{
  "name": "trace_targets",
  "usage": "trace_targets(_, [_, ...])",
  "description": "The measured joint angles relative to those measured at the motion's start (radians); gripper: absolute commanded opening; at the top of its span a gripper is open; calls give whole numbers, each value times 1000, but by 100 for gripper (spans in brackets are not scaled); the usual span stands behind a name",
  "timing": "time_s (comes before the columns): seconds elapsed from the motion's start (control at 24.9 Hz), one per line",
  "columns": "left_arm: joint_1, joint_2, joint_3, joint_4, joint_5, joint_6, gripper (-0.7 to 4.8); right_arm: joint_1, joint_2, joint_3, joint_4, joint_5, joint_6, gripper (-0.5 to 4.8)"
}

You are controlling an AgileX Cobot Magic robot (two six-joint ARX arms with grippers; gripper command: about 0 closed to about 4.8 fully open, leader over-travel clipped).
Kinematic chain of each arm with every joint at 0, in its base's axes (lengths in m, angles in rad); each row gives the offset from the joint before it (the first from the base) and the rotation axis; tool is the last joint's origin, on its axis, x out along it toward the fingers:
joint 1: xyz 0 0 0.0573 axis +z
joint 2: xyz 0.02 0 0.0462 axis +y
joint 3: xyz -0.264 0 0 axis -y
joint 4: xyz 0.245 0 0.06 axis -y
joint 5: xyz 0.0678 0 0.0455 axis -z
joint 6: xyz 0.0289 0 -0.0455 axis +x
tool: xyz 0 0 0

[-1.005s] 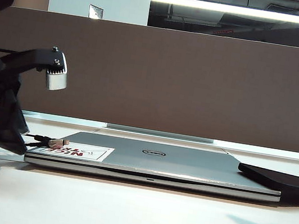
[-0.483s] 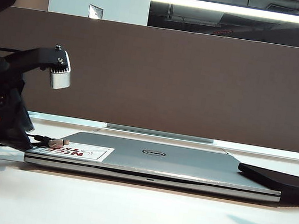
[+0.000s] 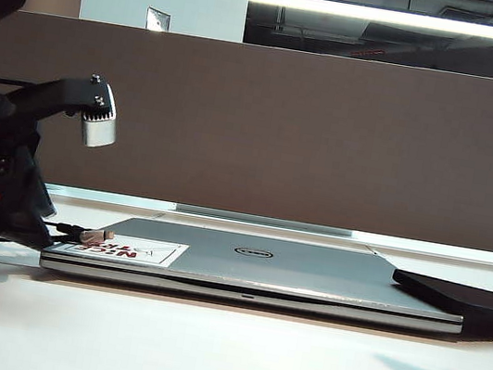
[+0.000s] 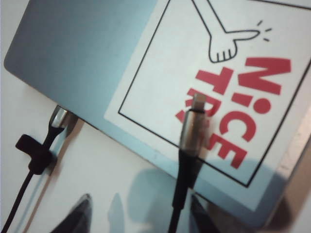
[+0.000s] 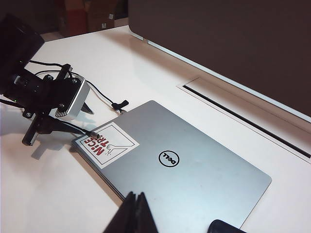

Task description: Pick up the charging cable and the phone, plug the charging cable into the charging port on the phone, and finally place them back on the table.

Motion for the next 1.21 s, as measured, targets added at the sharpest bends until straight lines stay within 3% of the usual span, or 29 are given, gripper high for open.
trace_targets(0.84, [-26,40,-1,16,-16,1,231,0,0,0,1,0,0,-5])
trace_targets(0.93, [-31,40,-3,22,-19,1,177,0,0,0,1,0,0,-5])
trace_targets(0.97, [-32,40,-3,22,-22,2,102,0,0,0,2,0,0,-5])
trace_targets(1.05, [-34,40,-3,36,-13,1,7,0,0,0,3,0,0,-5])
trace_targets(1.21, [-36,40,-3,43,-7,1,-8,0,0,0,18,0,0,-5])
